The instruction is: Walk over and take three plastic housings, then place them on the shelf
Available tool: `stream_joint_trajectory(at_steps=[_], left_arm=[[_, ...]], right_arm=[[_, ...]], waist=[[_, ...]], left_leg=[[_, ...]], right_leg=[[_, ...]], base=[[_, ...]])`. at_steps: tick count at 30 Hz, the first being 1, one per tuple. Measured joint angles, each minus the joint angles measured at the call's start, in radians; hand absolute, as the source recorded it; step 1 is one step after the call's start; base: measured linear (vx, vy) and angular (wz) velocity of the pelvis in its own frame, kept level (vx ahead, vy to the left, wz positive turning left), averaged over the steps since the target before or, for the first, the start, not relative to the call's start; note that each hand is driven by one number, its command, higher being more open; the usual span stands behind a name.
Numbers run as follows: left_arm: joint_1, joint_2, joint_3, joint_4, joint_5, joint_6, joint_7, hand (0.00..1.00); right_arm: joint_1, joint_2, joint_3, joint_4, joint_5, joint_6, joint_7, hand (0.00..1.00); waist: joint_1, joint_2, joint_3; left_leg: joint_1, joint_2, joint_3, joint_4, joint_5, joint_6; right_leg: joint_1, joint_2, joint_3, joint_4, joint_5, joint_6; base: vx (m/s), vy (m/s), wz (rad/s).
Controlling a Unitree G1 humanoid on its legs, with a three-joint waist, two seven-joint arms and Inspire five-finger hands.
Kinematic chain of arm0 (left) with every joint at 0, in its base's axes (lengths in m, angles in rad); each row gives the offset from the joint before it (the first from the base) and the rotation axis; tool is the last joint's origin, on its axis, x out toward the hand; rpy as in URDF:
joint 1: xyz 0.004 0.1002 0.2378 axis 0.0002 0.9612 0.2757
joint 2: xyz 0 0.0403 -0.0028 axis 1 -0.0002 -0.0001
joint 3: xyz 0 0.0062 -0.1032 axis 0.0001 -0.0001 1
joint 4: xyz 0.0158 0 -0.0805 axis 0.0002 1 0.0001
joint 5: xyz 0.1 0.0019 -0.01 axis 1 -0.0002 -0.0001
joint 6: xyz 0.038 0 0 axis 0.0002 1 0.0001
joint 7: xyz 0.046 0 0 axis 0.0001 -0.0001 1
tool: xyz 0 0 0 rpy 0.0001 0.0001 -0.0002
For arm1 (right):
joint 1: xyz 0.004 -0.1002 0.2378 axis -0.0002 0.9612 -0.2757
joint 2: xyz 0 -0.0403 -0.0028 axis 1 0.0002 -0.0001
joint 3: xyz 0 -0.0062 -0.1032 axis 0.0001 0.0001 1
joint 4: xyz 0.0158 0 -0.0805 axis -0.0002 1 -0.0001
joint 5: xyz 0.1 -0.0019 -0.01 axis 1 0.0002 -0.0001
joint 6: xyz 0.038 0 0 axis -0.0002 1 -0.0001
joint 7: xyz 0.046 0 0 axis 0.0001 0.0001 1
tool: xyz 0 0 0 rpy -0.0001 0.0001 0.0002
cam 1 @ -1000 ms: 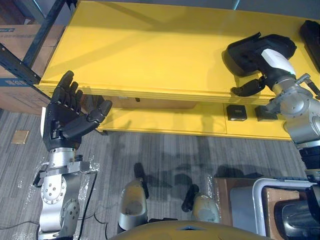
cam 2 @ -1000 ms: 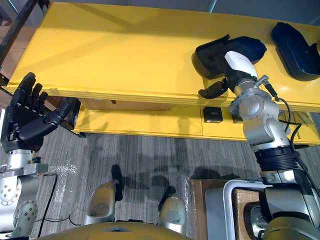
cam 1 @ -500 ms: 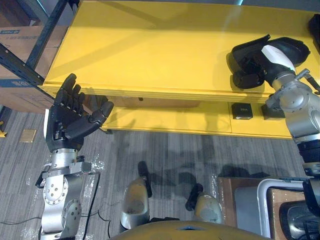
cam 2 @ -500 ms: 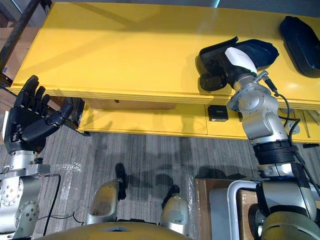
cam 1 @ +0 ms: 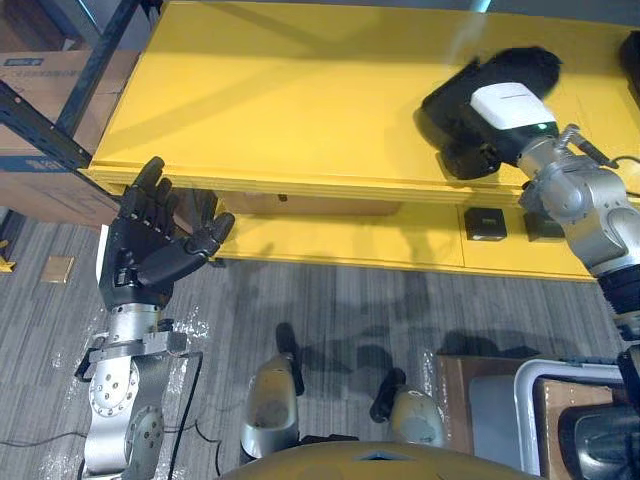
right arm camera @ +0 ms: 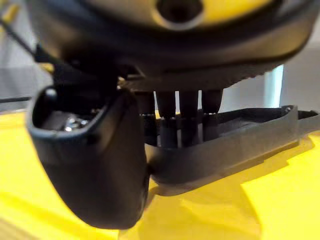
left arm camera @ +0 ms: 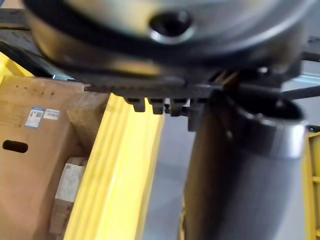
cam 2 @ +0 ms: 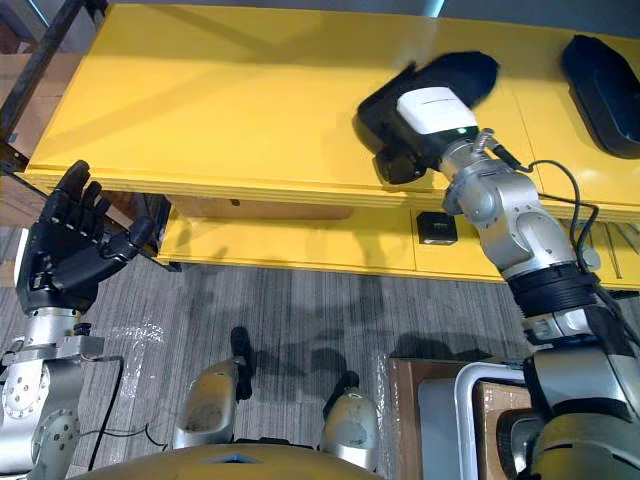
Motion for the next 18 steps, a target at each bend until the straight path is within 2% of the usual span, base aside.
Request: stream_joint_trajectory(at_steps=[5,6,10,13,18], left_arm=[[0.003,0.004,-0.003,0.001,-0.003,-0.003,-0.017,1.00],[0.003,0.004,-0.003,0.001,-0.003,-0.004,-0.018,1.00],[0.012,0.037,-0.004,0.030,-0.008,-0.007,-0.029,1.00],[0.024,0.055,-0.004,0.038,-0.008,-0.007,-0.032,1.00],[0.028,0.083,-0.004,0.038,-0.012,-0.008,-0.038,1.00]], right_arm=[[-0.039,-0.105,0.101,0.004,-0.093,-0.175,-0.148,0.00],[-0.039,-0.110,0.101,0.005,-0.095,-0.181,-0.154,0.00],[-0.075,-0.191,0.130,0.044,-0.105,-0.263,-0.215,0.00],[-0.076,-0.237,0.144,0.073,-0.091,-0.291,-0.220,0.00],[-0.075,-0.290,0.191,0.125,-0.048,-0.296,-0.217,0.00]], waist=[[0.025,0.000,0.000],[0.026,0.000,0.000],[0.030,0.000,0.000],[0.032,0.000,0.000],[0.041,0.000,0.000]], left_leg=[[0.000,-0.004,-0.014,-0.015,0.007,-0.008],[0.000,-0.005,-0.016,-0.017,0.008,-0.007],[0.002,-0.009,-0.027,-0.040,0.025,-0.007],[0.007,-0.013,-0.027,-0.051,0.032,-0.006],[0.010,-0.014,-0.027,-0.058,0.036,-0.006]], right_leg=[[0.004,-0.002,-0.016,0.007,-0.006,0.001],[0.004,-0.002,-0.017,0.008,-0.006,0.001],[0.005,-0.003,-0.030,0.011,-0.008,0.000],[0.005,-0.005,-0.030,0.012,-0.008,0.000],[0.005,-0.005,-0.030,0.013,-0.008,0.000]], base=[[-0.01,-0.023,0.09],[-0.01,-0.015,0.13],[-0.02,-0.014,0.08],[0.00,-0.005,0.01],[0.00,0.000,0.00]])
